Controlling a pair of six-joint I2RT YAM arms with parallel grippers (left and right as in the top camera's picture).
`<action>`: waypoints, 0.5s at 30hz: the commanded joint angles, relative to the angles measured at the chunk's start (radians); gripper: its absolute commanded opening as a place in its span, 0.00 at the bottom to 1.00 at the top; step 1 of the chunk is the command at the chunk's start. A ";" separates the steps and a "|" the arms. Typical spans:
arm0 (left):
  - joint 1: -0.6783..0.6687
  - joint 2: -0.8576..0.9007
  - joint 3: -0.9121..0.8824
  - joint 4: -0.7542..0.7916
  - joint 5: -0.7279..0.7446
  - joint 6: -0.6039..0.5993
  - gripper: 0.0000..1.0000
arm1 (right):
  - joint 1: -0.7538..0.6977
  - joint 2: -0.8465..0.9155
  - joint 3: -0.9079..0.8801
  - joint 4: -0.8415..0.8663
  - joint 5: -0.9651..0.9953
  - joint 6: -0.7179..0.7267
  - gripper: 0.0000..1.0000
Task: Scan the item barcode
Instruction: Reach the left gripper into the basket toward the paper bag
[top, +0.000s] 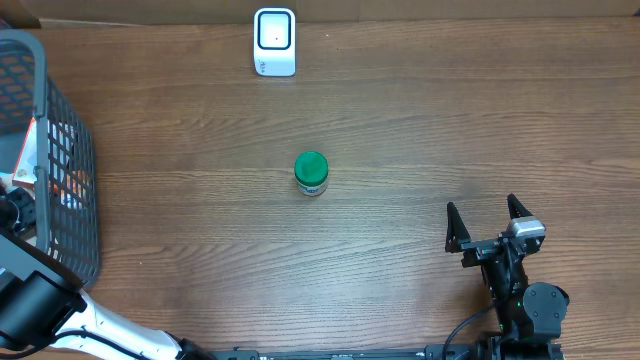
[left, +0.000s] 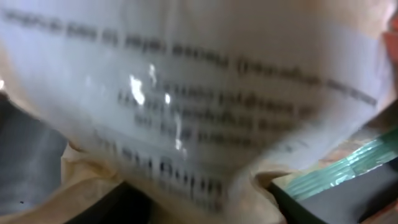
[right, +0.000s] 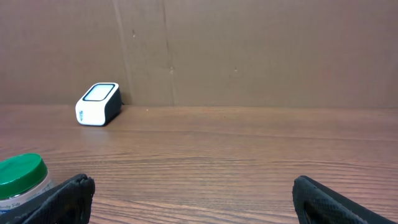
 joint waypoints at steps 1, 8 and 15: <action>0.003 0.059 -0.010 -0.026 -0.012 -0.010 0.45 | -0.004 -0.011 -0.010 0.005 -0.005 0.003 1.00; -0.003 0.009 0.035 -0.096 -0.011 -0.029 0.40 | -0.004 -0.011 -0.010 0.005 -0.005 0.003 1.00; -0.003 -0.111 0.146 -0.194 0.060 -0.100 0.37 | -0.004 -0.011 -0.010 0.005 -0.005 0.003 1.00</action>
